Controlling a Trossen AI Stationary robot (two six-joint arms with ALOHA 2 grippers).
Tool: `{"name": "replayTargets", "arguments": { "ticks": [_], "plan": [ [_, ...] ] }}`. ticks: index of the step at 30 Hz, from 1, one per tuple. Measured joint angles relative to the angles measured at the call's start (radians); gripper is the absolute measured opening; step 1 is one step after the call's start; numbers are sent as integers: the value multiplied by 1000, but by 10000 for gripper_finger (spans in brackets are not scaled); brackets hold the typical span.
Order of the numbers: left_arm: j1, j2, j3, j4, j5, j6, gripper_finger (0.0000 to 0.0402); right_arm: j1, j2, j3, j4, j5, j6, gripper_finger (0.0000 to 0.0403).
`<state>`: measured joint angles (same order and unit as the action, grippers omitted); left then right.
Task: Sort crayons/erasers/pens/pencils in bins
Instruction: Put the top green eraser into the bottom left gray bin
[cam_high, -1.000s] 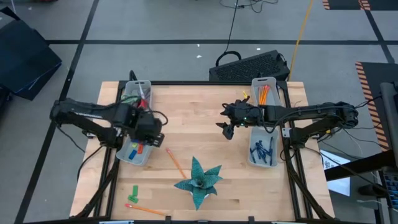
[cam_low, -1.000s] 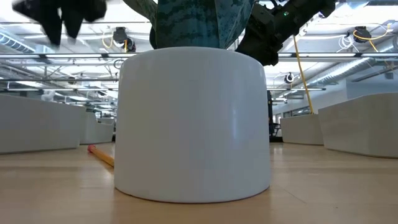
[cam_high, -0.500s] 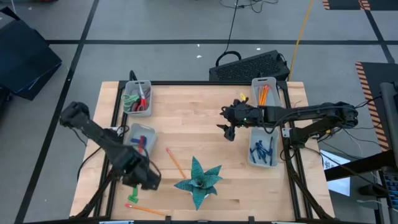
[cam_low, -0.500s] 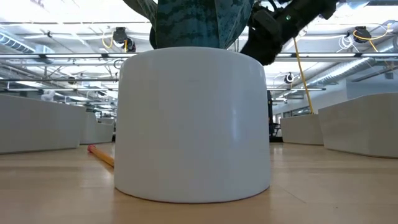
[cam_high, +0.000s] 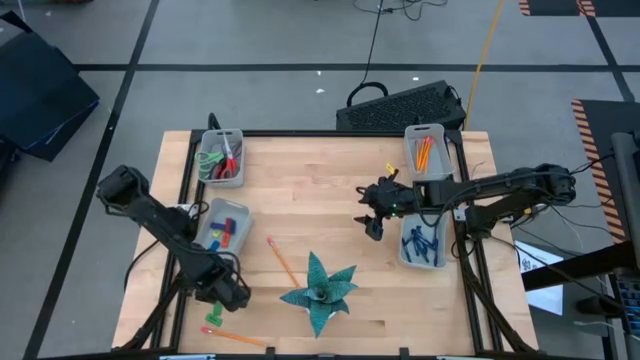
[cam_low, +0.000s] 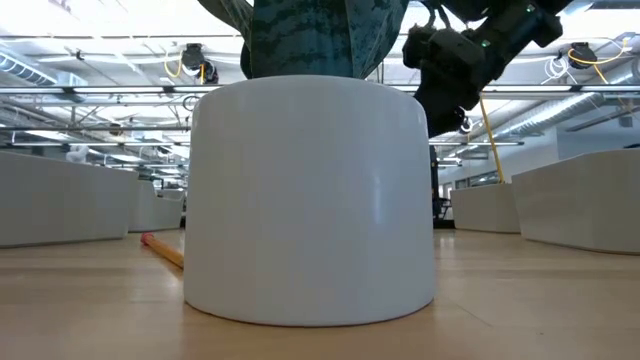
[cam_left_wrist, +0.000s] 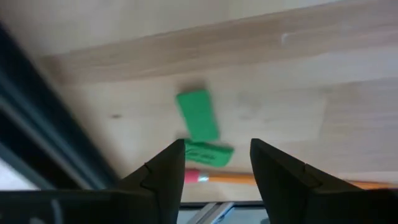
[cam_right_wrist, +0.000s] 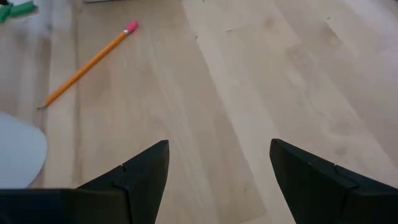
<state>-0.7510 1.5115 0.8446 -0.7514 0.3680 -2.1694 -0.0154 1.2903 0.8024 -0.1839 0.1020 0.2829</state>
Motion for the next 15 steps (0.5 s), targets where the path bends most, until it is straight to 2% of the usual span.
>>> {"name": "replayTargets", "arguments": {
  "ticks": [15],
  "plan": [
    [-19,-1,-178,259,32,-114,184,11,0,0,73,9,99,270]
  ]
}}
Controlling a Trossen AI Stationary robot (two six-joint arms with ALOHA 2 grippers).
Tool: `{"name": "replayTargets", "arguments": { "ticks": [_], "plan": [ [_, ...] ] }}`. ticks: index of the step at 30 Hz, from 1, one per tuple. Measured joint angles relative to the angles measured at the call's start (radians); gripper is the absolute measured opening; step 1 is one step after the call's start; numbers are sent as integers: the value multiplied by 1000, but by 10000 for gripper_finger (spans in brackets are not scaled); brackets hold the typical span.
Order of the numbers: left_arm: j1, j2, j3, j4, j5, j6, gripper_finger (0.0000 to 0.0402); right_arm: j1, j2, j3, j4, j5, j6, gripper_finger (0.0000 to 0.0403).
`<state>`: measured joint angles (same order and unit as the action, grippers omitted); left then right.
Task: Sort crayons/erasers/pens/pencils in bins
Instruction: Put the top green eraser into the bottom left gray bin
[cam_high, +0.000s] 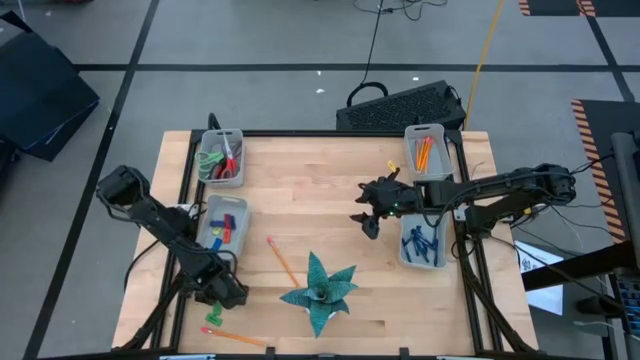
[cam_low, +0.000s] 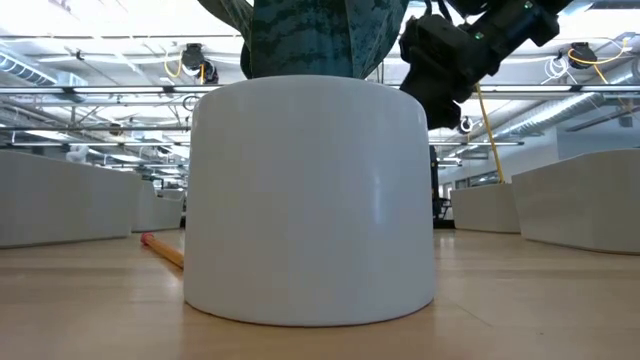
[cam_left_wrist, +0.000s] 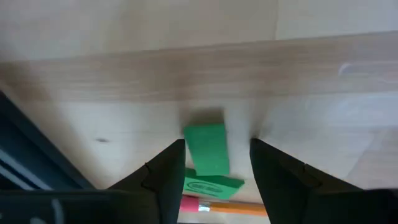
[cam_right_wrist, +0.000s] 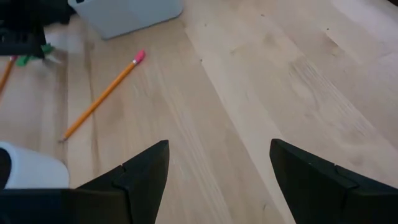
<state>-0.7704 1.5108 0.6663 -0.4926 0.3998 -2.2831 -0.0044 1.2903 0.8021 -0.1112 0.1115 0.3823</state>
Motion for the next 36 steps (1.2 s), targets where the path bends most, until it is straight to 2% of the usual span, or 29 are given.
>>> {"name": "replayTargets", "arguments": {
  "ticks": [5,8,15,18,23,28,33,36],
  "plan": [
    [-1,-2,-15,26,-3,-17,183,0,0,0,21,40,25,270],
    [-1,-2,-16,27,-15,-44,167,0,0,0,29,49,39,270],
    [-3,-3,-15,20,-53,-66,61,0,0,0,30,52,51,270],
    [-3,-4,-15,23,-60,-53,32,0,0,0,30,53,51,270],
    [-3,-12,16,7,-68,-11,26,0,0,0,30,53,39,270],
    [9,-53,76,20,-124,16,26,0,0,0,32,52,14,270],
    [20,-79,108,-42,-132,54,4,0,0,0,33,51,14,270],
    [13,-77,107,-109,-124,91,13,0,0,0,33,51,14,270]
  ]
}}
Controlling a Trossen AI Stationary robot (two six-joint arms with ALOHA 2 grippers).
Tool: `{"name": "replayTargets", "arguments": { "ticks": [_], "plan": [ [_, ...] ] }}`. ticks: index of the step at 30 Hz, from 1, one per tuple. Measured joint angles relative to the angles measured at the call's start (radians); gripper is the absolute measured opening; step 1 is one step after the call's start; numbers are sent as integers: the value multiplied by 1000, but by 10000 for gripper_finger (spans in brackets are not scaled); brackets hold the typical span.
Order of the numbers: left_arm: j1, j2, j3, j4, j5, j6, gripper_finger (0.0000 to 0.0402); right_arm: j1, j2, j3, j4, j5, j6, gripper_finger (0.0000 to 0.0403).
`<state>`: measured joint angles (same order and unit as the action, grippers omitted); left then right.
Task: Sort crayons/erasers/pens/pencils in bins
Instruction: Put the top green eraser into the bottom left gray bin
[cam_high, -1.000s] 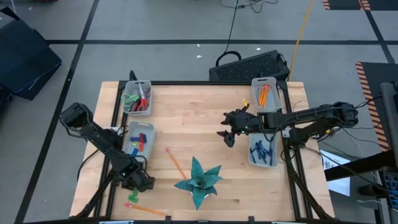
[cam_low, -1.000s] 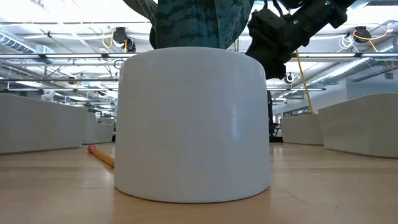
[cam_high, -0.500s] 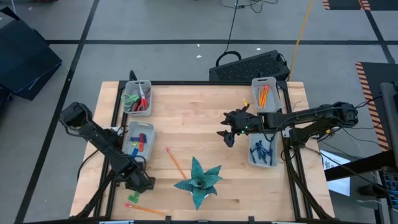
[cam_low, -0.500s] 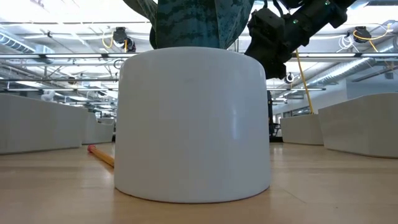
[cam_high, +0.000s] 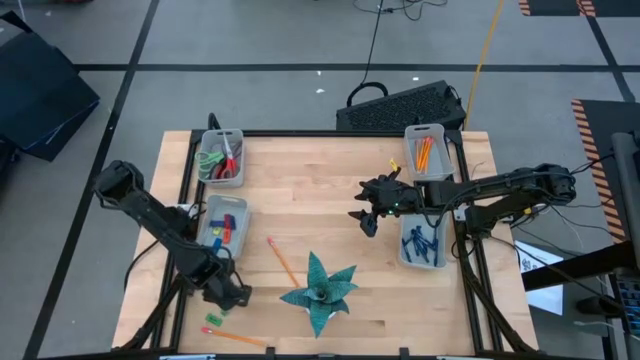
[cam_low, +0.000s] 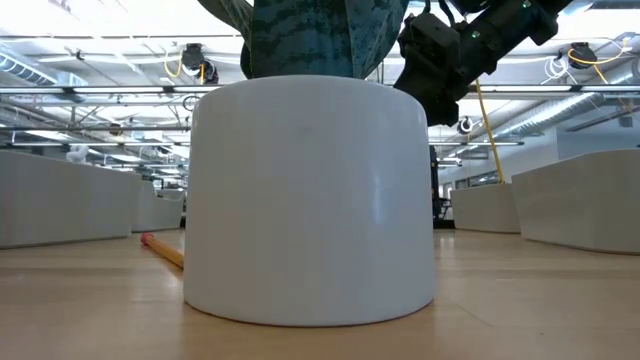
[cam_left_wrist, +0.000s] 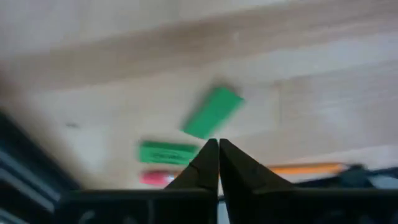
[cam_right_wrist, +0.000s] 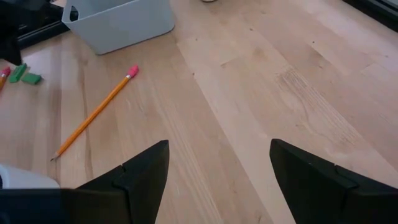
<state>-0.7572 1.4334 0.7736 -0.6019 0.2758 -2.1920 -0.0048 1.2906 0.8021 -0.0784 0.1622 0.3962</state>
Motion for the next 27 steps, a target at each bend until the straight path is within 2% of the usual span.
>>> {"name": "replayTargets", "arguments": {
  "ticks": [5,9,12,15,19,27],
  "plan": [
    [-35,4,1,-47,-33,120,81,0,0,0,0,-1,0,270],
    [-66,26,1,-51,-95,214,147,0,0,0,0,0,8,270],
    [-89,56,1,-44,-161,246,180,0,0,0,-1,2,11,270],
    [-112,95,1,-13,-200,276,186,0,0,0,-2,25,21,270],
    [-145,140,10,30,-233,288,170,0,0,0,-2,29,40,270],
    [-189,244,167,-47,-303,369,135,-2,0,0,-1,58,56,270]
  ]
}}
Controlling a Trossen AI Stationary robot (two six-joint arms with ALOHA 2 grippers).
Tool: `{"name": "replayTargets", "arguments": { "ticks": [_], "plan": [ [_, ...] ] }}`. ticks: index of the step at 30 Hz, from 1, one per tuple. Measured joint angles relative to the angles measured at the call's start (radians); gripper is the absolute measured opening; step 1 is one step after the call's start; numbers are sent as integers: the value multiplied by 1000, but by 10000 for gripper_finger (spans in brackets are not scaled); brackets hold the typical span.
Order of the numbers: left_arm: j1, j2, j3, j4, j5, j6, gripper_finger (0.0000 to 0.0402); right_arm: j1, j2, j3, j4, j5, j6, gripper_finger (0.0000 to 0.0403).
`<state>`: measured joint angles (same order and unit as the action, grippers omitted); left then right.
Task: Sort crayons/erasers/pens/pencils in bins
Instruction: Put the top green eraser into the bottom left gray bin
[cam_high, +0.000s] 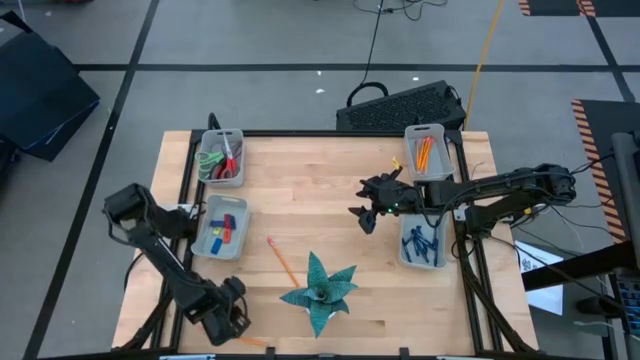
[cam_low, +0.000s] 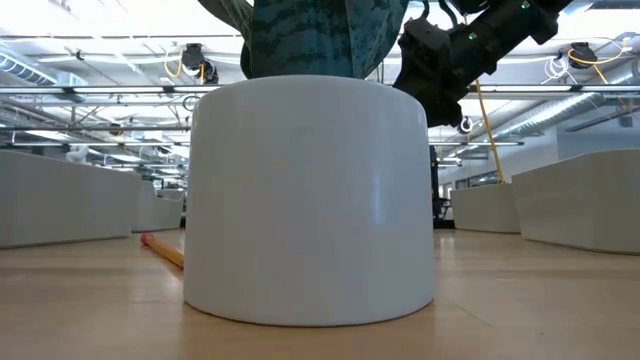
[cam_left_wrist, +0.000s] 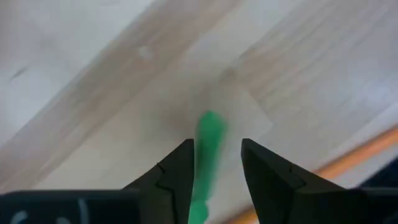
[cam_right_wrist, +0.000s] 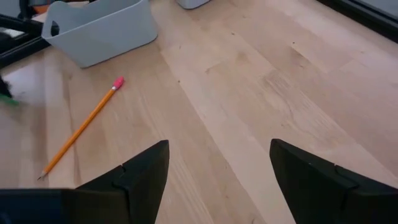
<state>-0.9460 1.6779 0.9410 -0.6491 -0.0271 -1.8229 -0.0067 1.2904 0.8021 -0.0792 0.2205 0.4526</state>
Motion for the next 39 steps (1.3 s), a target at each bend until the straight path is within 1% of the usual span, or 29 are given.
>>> {"name": "replayTargets", "arguments": {
  "ticks": [5,8,11,14,22,26,29,36,39],
  "plan": [
    [1,75,25,-4,18,36,141,0,0,0,-1,18,4,270],
    [3,92,26,-7,30,29,148,0,0,0,0,16,8,270],
    [7,93,25,-8,38,15,145,0,0,0,0,15,8,270],
    [12,94,24,-11,46,5,127,0,0,0,0,15,18,270],
    [16,94,22,-19,53,-11,51,2,0,0,0,14,34,270],
    [17,90,21,-25,57,-15,44,2,0,0,0,14,34,270],
    [17,86,19,-24,60,-18,65,2,0,0,0,14,34,270],
    [18,86,18,6,79,-46,152,2,0,0,0,14,34,270],
    [18,86,19,-4,99,-62,168,2,0,0,0,14,34,270]
  ]
}}
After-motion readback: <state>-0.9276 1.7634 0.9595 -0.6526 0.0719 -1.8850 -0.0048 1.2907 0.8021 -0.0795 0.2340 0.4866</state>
